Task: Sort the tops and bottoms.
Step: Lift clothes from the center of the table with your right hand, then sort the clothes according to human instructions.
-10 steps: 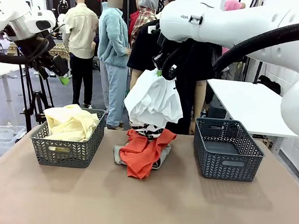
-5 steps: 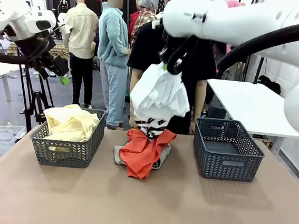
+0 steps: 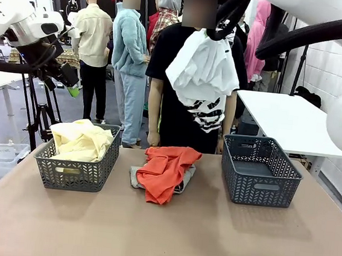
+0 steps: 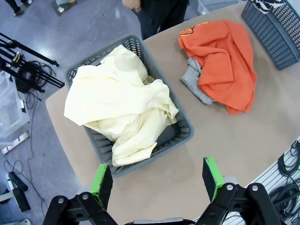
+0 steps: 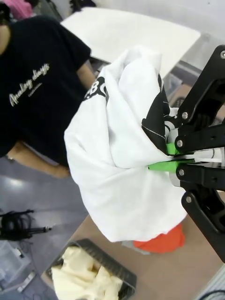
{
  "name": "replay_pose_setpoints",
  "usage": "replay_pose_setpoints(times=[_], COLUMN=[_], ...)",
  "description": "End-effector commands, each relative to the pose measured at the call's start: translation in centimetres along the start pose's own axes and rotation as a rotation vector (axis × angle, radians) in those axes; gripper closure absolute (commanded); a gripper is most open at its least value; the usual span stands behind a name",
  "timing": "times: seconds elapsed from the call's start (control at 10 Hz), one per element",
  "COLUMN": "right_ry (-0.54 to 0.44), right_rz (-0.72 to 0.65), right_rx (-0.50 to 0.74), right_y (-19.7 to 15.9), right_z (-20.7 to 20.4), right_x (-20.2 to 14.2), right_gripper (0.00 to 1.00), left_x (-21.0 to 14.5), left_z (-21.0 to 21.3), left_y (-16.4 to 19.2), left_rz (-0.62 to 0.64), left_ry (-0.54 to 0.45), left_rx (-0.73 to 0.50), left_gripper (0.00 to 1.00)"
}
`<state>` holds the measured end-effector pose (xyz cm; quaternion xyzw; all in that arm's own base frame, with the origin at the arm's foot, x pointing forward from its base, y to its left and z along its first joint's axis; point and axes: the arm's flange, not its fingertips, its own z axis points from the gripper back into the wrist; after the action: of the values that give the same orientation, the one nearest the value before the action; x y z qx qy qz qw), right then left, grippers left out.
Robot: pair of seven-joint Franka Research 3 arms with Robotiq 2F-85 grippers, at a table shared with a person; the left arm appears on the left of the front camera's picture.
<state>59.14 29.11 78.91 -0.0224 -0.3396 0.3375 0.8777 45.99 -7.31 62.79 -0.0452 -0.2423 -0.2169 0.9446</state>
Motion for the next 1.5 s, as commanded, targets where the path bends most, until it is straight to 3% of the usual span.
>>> replay_pose_setpoints(times=[0.0, 0.3, 0.4, 1.4], right_ry=[0.009, 0.022, 0.016, 0.016], right_rz=[0.047, 0.073, 0.038, 0.038], right_rx=[0.056, 0.093, 0.056, 0.056], right_y=[0.3, 0.4, 2.0, 2.0], right_z=[-1.5, -2.4, -3.0, -3.0], right_x=[4.2, 4.4, 0.6, 0.6], right_gripper=[1.0, 1.0, 1.0, 1.0], left_x=[0.0, 0.0, 0.0, 0.0], left_z=[0.1, 0.1, 0.1, 0.1], left_y=[0.0, 0.0, 0.0, 0.0], left_rz=[0.006, 0.006, 0.006, 0.006], left_ry=[-0.002, -0.002, -0.002, -0.002], left_rx=[-0.006, -0.006, -0.006, -0.006], left_gripper=[0.0, 0.0, 0.0, 0.0])
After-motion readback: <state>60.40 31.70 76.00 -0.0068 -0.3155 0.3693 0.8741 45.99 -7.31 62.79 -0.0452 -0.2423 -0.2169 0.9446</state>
